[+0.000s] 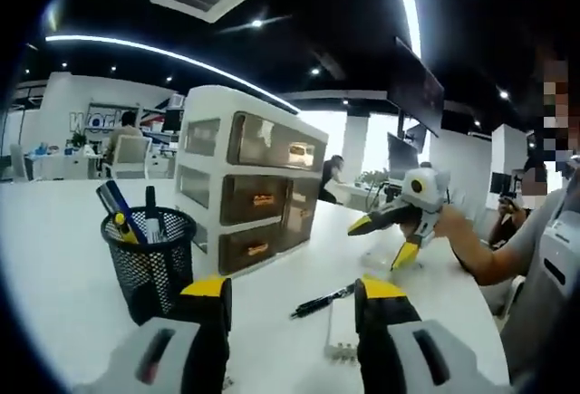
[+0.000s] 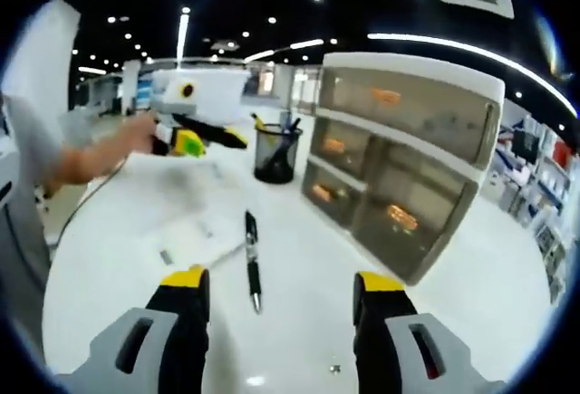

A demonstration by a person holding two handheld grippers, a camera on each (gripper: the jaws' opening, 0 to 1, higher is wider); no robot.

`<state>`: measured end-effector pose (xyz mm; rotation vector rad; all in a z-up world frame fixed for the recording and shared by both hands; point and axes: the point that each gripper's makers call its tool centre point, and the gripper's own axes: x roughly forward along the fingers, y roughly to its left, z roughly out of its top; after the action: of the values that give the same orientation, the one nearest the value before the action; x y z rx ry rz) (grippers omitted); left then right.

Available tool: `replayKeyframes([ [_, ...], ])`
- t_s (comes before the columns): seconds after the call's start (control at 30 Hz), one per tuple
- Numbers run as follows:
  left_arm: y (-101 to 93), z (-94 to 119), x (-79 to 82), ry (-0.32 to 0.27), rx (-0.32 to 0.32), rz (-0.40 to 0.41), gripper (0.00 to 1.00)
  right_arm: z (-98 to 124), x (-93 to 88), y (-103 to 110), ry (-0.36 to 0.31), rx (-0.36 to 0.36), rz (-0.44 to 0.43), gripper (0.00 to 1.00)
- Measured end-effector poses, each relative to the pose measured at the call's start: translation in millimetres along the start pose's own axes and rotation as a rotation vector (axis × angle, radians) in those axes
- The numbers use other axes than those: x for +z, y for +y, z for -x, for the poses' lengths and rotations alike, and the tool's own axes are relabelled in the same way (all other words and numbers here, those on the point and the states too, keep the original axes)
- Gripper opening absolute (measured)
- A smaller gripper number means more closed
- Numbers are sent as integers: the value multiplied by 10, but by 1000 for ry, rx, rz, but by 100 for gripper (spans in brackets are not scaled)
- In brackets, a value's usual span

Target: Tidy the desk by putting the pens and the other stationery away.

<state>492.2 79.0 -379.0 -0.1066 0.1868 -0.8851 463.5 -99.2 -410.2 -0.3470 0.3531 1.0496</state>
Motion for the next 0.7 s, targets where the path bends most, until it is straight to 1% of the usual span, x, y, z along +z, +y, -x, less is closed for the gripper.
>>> replayKeyframes([
  [0.03, -19, -9, -35, 15, 4, 2, 56, 10, -32, -50, 17, -26, 15, 60],
  [0.1, -26, -14, -57, 26, 9, -6, 56, 8, -56, -76, 27, -36, 17, 60],
  [0.17, -54, -30, -107, 52, 16, -40, 56, -2, -115, -106, 51, -44, 27, 60],
  [0.23, -65, -37, -121, 58, 17, -49, 56, -8, -133, -109, 58, -44, 28, 60],
  [0.3, -115, -62, -207, 91, 7, -62, 56, -28, -174, -86, 75, -33, 25, 59],
  [0.4, -128, -70, -259, 111, 5, -66, 56, -36, -189, -61, 82, -27, 21, 58],
  [0.43, -135, -72, -281, 121, 4, -72, 56, -44, -186, -32, 80, -14, 14, 58],
  [0.5, -137, -68, -301, 132, 5, -80, 56, -57, -172, 19, 71, 9, 1, 57],
  [0.6, -145, -56, -302, 139, 6, -90, 55, -81, -192, 63, 75, 32, -11, 57],
  [0.7, -137, -50, -302, 141, 10, -94, 55, -85, -226, 55, 89, 30, -7, 57],
])
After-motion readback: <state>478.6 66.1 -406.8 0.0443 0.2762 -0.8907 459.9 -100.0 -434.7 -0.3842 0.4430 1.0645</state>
